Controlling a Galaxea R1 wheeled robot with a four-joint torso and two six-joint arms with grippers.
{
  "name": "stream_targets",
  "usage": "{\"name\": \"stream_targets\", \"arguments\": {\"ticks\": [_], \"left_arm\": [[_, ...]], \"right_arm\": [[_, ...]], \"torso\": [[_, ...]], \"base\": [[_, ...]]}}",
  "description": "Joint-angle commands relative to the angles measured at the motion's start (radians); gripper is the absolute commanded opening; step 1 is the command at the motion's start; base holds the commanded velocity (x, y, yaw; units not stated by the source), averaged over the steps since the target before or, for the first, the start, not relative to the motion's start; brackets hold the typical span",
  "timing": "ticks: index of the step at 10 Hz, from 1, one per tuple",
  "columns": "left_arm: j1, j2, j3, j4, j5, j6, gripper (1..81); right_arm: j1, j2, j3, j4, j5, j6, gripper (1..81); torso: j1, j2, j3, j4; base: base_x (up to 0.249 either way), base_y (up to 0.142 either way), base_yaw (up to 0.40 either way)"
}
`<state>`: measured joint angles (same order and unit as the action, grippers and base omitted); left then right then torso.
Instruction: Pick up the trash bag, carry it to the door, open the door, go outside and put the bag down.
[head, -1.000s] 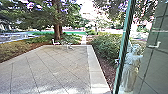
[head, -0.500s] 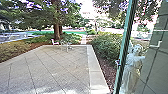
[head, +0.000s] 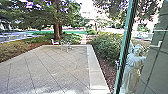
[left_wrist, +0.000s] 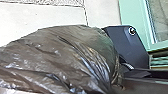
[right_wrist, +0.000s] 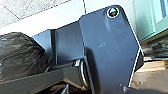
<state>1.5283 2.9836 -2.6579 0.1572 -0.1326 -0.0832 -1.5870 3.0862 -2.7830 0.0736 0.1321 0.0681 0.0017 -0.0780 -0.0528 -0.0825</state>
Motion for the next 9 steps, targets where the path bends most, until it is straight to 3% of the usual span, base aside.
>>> {"name": "stream_targets", "arguments": {"ticks": [1, 9], "left_arm": [[-0.047, -0.004, 0.004, 0.007, 0.041, 0.0, 1.0], [-0.047, -0.003, 0.004, 0.005, 0.041, 0.0, 1.0]], "right_arm": [[0.048, 0.007, 0.004, -0.002, -0.048, -0.001, 81.1], [0.046, 0.005, 0.004, -0.002, -0.048, -0.001, 81.1]], "torso": [[0.0, 0.0, 0.0, 0.0], [-0.001, -0.001, 0.0, 0.0]], "base": [[0.086, 0.0, 0.0], [0.135, 0.0, 0.0]]}}
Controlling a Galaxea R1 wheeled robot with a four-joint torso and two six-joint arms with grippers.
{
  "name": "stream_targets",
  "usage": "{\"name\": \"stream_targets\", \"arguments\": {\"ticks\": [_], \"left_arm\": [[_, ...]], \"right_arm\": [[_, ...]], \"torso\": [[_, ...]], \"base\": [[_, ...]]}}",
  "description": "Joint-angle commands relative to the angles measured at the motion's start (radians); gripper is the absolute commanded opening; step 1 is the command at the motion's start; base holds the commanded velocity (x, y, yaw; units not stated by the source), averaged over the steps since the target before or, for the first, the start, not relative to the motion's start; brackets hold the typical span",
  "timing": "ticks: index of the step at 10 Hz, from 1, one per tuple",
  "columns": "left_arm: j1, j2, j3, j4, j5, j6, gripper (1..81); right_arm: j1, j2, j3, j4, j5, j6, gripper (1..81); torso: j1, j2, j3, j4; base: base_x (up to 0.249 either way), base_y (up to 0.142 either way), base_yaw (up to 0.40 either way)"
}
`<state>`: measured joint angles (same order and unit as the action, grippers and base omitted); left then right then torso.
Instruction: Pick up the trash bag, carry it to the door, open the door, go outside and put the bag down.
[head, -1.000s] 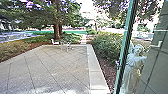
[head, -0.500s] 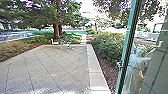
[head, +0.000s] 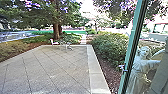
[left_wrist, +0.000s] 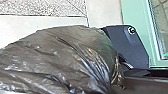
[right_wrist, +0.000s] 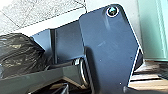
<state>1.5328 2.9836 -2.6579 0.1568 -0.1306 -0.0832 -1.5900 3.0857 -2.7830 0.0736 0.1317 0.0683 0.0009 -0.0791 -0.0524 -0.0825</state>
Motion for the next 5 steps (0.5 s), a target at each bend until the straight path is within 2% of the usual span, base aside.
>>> {"name": "stream_targets", "arguments": {"ticks": [1, 5], "left_arm": [[-0.052, -0.003, 0.004, 0.007, 0.039, 0.0, 1.0], [-0.053, -0.004, 0.004, 0.006, 0.039, 0.0, 1.0]], "right_arm": [[0.049, 0.006, 0.004, -0.005, -0.047, -0.001, 81.1], [0.05, 0.007, 0.004, -0.005, -0.047, -0.002, 81.1]], "torso": [[0.0, 0.0, 0.0, 0.0], [0.0, 0.0, 0.0, 0.0]], "base": [[0.158, 0.0, 0.0], [0.162, 0.0, 0.0]]}}
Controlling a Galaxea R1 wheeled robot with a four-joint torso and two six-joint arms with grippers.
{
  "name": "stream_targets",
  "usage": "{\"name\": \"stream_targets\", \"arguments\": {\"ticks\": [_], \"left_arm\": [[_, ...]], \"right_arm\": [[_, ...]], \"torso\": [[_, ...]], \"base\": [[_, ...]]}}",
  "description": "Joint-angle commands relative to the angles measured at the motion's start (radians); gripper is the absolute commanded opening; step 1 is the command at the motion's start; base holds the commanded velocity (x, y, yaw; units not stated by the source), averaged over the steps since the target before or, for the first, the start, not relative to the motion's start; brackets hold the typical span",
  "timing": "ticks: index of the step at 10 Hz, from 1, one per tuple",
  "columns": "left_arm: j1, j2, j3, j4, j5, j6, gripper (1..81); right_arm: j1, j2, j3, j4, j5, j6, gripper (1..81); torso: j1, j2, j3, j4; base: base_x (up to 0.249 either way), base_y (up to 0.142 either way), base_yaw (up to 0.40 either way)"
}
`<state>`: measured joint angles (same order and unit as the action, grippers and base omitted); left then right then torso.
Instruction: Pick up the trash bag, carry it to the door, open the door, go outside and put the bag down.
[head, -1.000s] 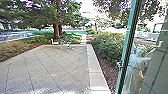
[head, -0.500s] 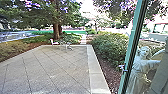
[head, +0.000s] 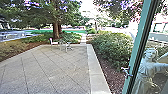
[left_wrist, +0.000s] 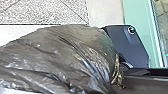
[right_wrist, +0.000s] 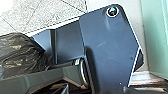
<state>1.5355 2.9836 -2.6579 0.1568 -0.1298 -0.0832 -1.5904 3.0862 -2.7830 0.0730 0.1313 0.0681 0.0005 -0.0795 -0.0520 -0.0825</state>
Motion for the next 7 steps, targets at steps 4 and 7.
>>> {"name": "stream_targets", "arguments": {"ticks": [4, 7], "left_arm": [[-0.054, -0.004, 0.004, 0.006, 0.038, -0.001, 1.0], [-0.053, -0.004, 0.004, 0.007, 0.038, -0.001, 1.0]], "right_arm": [[0.052, 0.007, 0.005, -0.004, -0.047, -0.002, 81.1], [0.054, 0.007, 0.007, -0.005, -0.048, -0.002, 81.1]], "torso": [[0.001, 0.001, -0.001, 0.0], [0.001, 0.001, -0.001, 0.0]], "base": [[0.164, 0.0, 0.0], [0.164, 0.0, 0.0]]}}
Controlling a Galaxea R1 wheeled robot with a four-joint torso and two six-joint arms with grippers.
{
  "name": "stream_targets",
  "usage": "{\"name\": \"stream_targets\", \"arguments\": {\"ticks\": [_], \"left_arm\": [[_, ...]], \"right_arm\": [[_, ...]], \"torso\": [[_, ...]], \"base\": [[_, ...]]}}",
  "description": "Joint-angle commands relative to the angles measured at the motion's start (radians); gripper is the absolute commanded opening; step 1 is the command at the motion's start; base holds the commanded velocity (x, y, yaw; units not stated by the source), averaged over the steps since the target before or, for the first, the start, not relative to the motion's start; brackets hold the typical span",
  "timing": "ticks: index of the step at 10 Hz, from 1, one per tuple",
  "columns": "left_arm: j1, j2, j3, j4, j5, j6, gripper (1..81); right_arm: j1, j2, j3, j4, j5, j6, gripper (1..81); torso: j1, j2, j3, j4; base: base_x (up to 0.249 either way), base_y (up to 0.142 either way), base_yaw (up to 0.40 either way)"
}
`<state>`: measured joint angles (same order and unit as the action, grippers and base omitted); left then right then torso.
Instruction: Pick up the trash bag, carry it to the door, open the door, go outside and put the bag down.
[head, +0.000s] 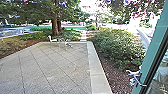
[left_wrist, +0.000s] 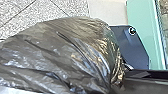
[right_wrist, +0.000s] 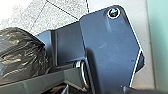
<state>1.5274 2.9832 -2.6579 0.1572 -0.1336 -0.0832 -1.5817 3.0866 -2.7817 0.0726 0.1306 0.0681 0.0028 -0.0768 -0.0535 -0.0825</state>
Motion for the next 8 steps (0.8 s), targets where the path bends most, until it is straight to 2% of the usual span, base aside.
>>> {"name": "stream_targets", "arguments": {"ticks": [1, 8], "left_arm": [[-0.046, -0.006, 0.004, 0.007, 0.042, 0.0, 1.0], [-0.046, -0.004, 0.004, 0.005, 0.042, -0.001, 1.0]], "right_arm": [[0.045, 0.006, 0.005, -0.005, -0.048, -0.002, 81.1], [0.044, 0.006, 0.002, -0.005, -0.046, -0.002, 81.1]], "torso": [[0.0, 0.0, 0.0, 0.0], [-0.003, -0.002, 0.0, 0.0]], "base": [[0.164, 0.0, 0.0], [0.156, 0.064, 0.0]]}}
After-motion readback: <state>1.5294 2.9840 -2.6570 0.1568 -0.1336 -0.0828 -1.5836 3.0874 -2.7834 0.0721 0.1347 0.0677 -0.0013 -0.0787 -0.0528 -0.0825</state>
